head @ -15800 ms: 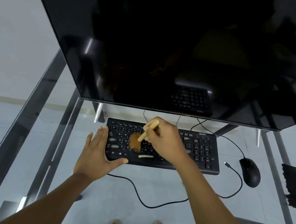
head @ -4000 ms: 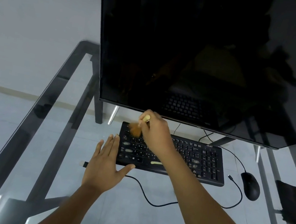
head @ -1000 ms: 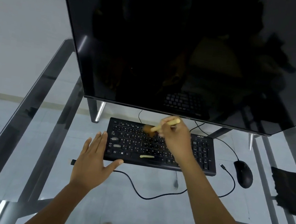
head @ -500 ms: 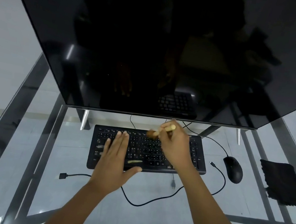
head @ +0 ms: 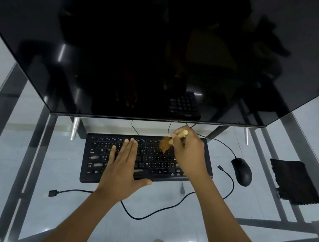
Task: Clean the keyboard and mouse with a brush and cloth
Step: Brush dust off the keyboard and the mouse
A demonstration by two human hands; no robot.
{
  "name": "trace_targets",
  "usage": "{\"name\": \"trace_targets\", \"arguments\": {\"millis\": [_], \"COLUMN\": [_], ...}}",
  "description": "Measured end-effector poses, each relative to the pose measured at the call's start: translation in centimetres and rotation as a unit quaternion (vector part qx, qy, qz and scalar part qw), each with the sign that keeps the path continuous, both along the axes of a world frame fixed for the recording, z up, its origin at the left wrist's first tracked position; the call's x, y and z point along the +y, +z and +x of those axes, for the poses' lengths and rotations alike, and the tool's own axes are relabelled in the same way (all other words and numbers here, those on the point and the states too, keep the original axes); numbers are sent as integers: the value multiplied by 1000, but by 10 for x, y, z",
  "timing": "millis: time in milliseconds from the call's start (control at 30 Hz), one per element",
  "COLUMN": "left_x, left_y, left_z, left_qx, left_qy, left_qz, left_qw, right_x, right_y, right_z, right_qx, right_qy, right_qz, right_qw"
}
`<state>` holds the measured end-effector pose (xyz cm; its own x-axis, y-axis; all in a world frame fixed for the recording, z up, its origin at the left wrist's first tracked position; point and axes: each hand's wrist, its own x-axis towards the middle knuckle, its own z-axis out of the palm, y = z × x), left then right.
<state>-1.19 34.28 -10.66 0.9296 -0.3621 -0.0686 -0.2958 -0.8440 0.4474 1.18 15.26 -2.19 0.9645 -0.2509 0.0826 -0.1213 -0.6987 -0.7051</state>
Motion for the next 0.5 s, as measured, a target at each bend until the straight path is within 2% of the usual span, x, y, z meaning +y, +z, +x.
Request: {"name": "trace_targets", "arguments": {"millis": [33,100,133,167,233,300,333,367,400,433,467,500], "left_x": [1,1,1,1,1,0,1,2,2,1,0,-2], "left_y": [-1,-2,-3,-4,-3,-4,-3,-3,-4,-5,-4,-3], "left_z": [0,0,1,0,0,0,0,-1,-1,-1,-1,-2], "left_qx": [0,-2,-4,-6,-5,-11,-12,-13,-13,-13,-14,-14], "left_qy": [-2,-7,-8,-8,-8,-8,-10,-12,-11,-9,-6,-2], "left_qz": [0,6,10,11,14,16,17,19,21,23,23,21], "left_qw": [1000,1000,1000,1000,1000,1000,1000,1000,1000,1000,1000,1000], "right_x": [-2,3,4,3,-1,-7,-9,-9,-8,-8,-9,-10], "right_y": [2,5,3,-3,-6,-5,-3,-1,1,-1,-1,1], "right_z": [-1,-6,-9,-10,-11,-11,-11,-11,-12,-13,-11,-9], "right_qx": [16,121,151,150,56,-11,16,81,141,155,129,64], "right_qy": [4,66,103,114,49,6,17,47,83,104,94,58], "right_qz": [59,133,82,29,-41,10,47,73,83,61,29,0], "right_qw": [998,981,980,982,996,1000,999,993,983,981,987,996]}}
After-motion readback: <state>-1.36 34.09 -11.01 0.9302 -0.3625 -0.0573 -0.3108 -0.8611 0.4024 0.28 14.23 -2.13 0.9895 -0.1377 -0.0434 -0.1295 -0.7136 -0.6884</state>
